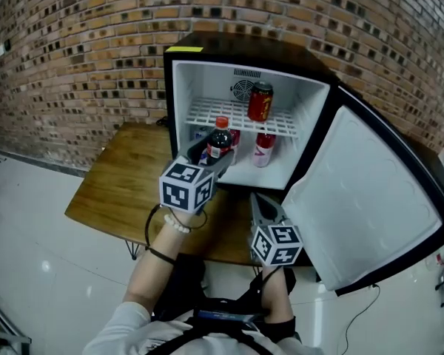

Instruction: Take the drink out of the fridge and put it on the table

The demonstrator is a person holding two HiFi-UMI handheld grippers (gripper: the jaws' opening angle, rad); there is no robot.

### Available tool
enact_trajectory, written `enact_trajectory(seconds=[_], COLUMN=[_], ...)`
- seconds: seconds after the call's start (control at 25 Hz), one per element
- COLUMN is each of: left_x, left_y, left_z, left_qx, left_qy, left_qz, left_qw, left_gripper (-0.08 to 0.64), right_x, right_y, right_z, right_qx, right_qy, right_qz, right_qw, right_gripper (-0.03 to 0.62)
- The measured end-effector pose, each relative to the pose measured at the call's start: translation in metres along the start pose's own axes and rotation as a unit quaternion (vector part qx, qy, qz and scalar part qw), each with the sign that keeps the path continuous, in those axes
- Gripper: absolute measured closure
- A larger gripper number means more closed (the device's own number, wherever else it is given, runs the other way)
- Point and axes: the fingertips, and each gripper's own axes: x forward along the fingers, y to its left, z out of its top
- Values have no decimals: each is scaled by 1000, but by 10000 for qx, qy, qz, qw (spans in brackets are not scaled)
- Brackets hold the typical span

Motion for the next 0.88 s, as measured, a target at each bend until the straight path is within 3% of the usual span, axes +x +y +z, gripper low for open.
enact_trajectory(seconds=[0.36,0.88], left_x=[-19,-20], left_y=[-2,-4], left_z=[-85,-162], left_qx=[-409,-659], left_qy=[308,751], left_qz=[86,130], left_qw=[9986,9949], left_gripper=[276,276], right_x=[5,6], right_y=[3,3], right_z=[-9,-16], right_qx=[90,171], right_qy=[73,146], right_qz=[102,160], right_qw=[9999,9996], right_gripper=[572,572])
